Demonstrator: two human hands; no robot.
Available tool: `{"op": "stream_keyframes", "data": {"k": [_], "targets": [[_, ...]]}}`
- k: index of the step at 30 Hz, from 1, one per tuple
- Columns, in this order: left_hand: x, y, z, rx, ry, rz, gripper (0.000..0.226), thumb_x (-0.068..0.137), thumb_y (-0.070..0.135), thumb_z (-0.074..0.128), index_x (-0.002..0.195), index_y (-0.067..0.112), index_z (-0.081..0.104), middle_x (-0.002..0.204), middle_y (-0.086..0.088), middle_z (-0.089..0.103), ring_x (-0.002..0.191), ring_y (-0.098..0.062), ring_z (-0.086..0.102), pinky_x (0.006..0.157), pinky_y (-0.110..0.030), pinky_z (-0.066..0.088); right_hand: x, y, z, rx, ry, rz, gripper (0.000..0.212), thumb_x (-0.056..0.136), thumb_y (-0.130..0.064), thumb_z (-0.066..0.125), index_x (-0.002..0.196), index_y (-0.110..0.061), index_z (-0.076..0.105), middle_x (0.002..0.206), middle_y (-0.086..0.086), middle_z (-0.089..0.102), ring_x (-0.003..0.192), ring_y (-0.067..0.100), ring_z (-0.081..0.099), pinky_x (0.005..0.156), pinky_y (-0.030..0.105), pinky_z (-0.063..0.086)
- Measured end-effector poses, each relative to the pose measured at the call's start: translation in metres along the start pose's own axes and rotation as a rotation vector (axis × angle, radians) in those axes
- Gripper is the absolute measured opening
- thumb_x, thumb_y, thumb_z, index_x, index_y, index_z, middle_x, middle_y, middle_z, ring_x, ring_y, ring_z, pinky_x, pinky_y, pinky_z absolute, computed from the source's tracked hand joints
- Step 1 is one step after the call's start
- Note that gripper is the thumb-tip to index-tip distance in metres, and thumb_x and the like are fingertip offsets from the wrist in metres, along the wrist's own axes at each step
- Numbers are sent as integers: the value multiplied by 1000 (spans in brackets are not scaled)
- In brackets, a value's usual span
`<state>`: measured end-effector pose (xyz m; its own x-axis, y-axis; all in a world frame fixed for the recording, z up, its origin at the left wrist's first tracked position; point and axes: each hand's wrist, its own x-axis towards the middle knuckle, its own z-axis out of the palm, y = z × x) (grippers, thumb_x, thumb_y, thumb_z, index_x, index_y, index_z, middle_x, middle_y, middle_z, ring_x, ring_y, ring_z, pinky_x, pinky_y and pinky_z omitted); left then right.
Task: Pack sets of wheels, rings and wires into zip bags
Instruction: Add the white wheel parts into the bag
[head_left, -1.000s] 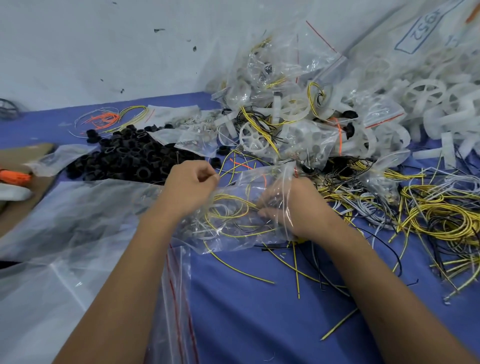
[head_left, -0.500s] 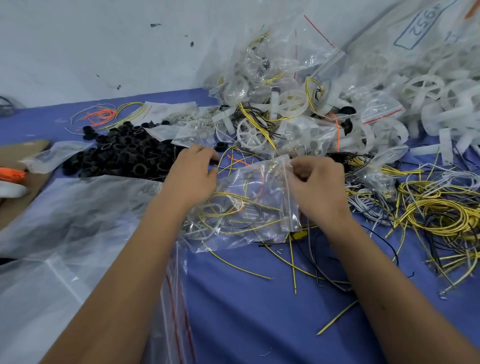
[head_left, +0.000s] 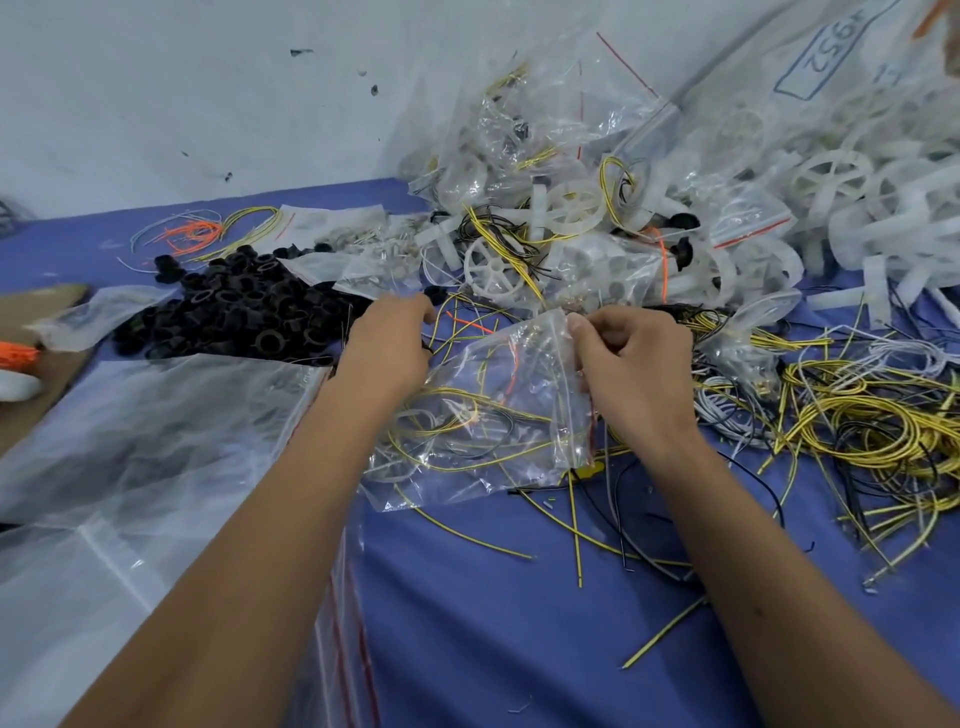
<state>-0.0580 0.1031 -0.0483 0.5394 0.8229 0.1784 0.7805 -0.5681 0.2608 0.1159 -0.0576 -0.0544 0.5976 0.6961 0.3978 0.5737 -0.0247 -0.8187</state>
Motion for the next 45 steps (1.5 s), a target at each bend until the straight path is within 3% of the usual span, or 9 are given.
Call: {"op": "stream_keyframes", "data": {"k": [6, 10, 14, 17, 22, 27, 35, 40, 45], "targets": [[-6, 5, -5, -163, 209, -56, 8, 84, 13, 77, 92, 12, 76, 90, -10, 72, 90, -31, 66, 81, -41, 53, 0, -2, 0, 43, 115, -44, 25, 99, -28, 64, 80, -16, 76, 62, -6, 68, 58, 7, 63, 63, 33, 53], [-20, 36, -13, -623, 272, -37, 9, 87, 29, 81, 83, 23, 75, 74, 7, 69, 68, -7, 65, 70, -23, 53, 1, -4, -1, 140, 110, -127, 9, 97, -21, 68, 96, -16, 76, 73, 0, 69, 65, 16, 64, 63, 33, 52], [-37, 78, -6, -1012, 119, -30, 15, 88, 31, 80, 87, 16, 76, 78, -11, 74, 72, -31, 69, 75, -48, 60, 2, -3, -3, 114, -141, -303, 41, 83, -13, 82, 122, -21, 72, 100, -5, 66, 71, 16, 64, 74, 26, 54], [-40, 90, 0, -1134, 115, -72, 19, 89, 29, 79, 84, 11, 73, 75, -21, 65, 68, -27, 59, 70, -47, 56, 3, 0, -5, 185, -163, -314, 45, 80, -9, 83, 122, -21, 72, 104, -7, 68, 75, 16, 65, 75, 25, 55], [-40, 83, 7, -743, 114, 161, 18, 102, 16, 53, 107, 18, 70, 98, -7, 64, 94, -20, 61, 87, -45, 52, 6, 6, -4, 257, -33, -88, 30, 90, -21, 77, 119, -16, 73, 94, 0, 75, 77, 13, 71, 67, 26, 57], [-44, 76, 12, -294, -6, 417, 54, 86, -9, 49, 121, 27, 68, 124, -5, 43, 113, -20, 33, 96, -29, 35, 9, 12, -12, 380, 113, 152, 18, 89, -23, 79, 100, -17, 67, 82, 7, 74, 56, 13, 66, 50, 25, 51], [-35, 62, 5, -443, 180, 407, 20, 94, 3, 65, 101, 22, 66, 108, 2, 48, 91, -11, 53, 75, -17, 43, 7, 15, -10, 119, -324, 25, 20, 86, -16, 77, 106, -20, 76, 92, -6, 77, 80, 3, 71, 71, 26, 56], [-35, 62, 3, -479, 250, 450, 17, 92, 3, 68, 100, 18, 67, 105, 1, 51, 82, -7, 54, 74, -14, 44, 2, 11, -10, 133, -433, -38, 6, 85, -14, 81, 85, -13, 75, 83, 3, 77, 81, 24, 74, 81, 45, 61], [-33, 61, 2, -485, 308, 462, 15, 92, 3, 68, 100, 16, 69, 104, -2, 54, 85, -4, 54, 76, -11, 41, 5, 11, -10, 272, -406, 5, 17, 96, -4, 66, 97, -15, 78, 85, 2, 79, 64, 12, 70, 56, 26, 55]]}}
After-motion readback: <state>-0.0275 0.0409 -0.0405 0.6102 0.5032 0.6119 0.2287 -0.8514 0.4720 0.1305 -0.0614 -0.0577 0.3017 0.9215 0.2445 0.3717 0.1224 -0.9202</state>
